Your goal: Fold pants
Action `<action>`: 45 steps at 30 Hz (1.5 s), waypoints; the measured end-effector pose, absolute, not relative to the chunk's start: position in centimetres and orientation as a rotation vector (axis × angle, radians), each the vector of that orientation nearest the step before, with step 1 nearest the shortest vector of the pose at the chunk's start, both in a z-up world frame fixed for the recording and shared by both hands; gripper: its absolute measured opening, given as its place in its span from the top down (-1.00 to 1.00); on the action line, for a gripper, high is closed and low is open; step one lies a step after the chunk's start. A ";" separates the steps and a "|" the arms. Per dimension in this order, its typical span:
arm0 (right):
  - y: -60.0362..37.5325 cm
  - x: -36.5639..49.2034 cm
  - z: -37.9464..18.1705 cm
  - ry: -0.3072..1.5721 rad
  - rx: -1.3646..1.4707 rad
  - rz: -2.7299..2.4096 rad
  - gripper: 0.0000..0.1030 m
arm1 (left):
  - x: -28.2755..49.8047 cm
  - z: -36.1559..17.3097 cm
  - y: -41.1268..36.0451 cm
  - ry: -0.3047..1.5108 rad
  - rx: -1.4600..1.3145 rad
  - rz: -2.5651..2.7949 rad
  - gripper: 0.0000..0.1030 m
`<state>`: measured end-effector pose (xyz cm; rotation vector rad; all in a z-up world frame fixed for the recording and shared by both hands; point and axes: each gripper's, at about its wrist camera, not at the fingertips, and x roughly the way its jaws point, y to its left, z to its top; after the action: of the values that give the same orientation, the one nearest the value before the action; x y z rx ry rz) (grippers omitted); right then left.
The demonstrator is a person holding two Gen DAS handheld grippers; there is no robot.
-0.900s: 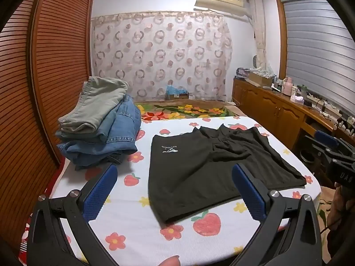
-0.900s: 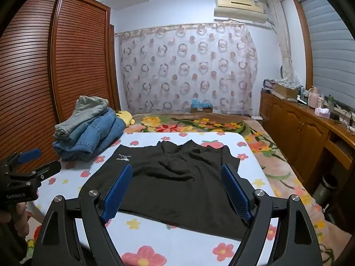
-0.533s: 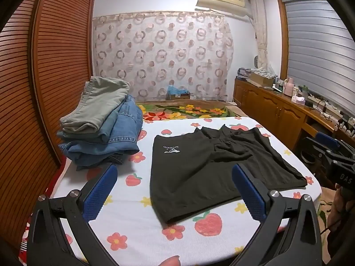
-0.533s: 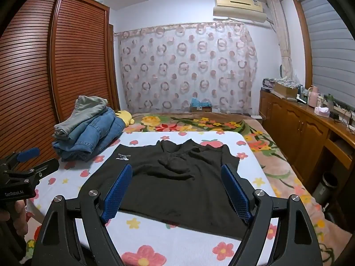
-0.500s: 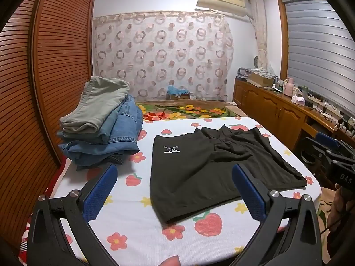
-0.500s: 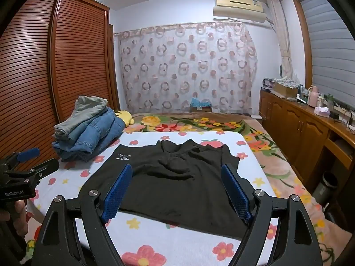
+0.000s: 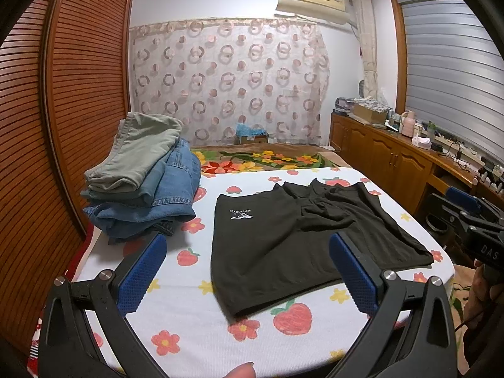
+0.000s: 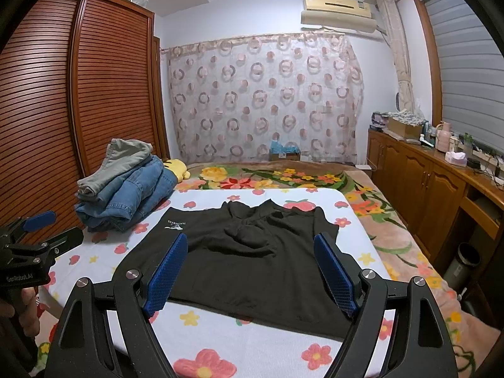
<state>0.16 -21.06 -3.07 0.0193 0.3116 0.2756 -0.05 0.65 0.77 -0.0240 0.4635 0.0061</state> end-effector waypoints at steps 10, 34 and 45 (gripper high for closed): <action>-21.1 0.1 -3.1 0.307 0.020 0.277 -0.63 | -0.2 1.1 0.7 0.461 -0.023 0.005 -1.00; -21.0 0.0 -3.3 0.303 0.018 0.275 -0.63 | -0.8 1.4 0.4 0.454 -0.022 0.011 -1.00; -21.0 0.0 -3.3 0.302 0.019 0.276 -0.63 | -0.9 1.4 0.4 0.453 -0.024 0.010 -1.00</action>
<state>-0.01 -21.01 -3.28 0.0185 0.3016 0.2762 -0.85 0.37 1.43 -0.0242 0.4529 0.0097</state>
